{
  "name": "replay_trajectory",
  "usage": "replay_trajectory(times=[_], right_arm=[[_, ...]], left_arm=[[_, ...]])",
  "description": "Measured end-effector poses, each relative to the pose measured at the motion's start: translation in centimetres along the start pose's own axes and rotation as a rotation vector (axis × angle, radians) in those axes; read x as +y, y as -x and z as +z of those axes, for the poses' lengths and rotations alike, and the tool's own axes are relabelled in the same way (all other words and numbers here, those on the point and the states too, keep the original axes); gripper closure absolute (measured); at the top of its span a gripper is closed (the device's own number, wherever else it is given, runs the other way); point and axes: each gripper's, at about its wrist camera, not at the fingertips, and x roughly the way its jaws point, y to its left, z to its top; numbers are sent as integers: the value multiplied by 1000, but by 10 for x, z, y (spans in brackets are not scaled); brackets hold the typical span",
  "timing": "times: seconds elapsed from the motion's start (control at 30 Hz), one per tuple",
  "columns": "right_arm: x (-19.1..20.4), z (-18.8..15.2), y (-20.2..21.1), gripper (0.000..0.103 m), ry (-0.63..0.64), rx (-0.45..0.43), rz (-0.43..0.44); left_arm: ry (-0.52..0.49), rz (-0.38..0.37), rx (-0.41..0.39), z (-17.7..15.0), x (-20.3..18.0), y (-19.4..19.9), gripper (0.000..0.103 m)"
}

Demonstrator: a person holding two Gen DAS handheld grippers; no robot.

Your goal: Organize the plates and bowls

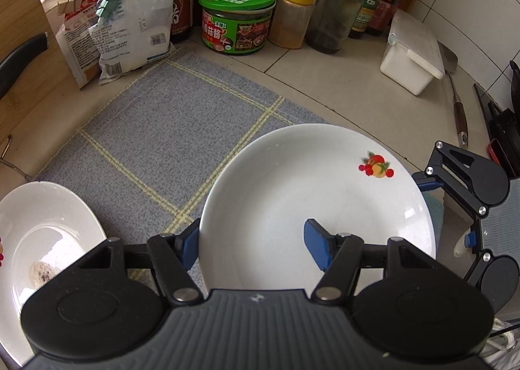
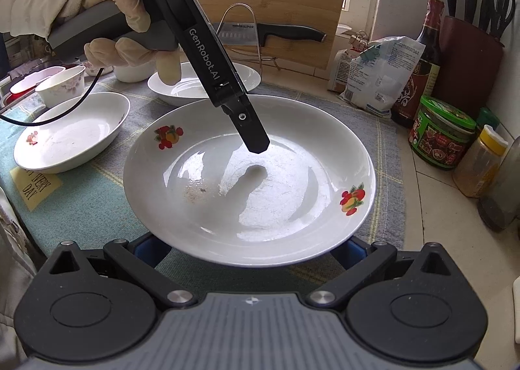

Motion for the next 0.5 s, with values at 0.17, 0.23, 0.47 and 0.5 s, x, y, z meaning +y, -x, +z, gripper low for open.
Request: replay_trajectory(times=[0.17,0.23,0.47,0.5], right_arm=[[-14,3,-8,0,-4,1,-6],[-19,4,-12,0,-5,1,-7],[-39,11,-27,0,-4,2,-19],[-41,12,-29,0,-4,4,-20]], left_arm=[[1,4,-6,15,7,-12,39],[-1,7,-7,21,9,-15,39],[-2,14,-19,42,19,-29,39],[0,16,-19,44,21,-31,39]])
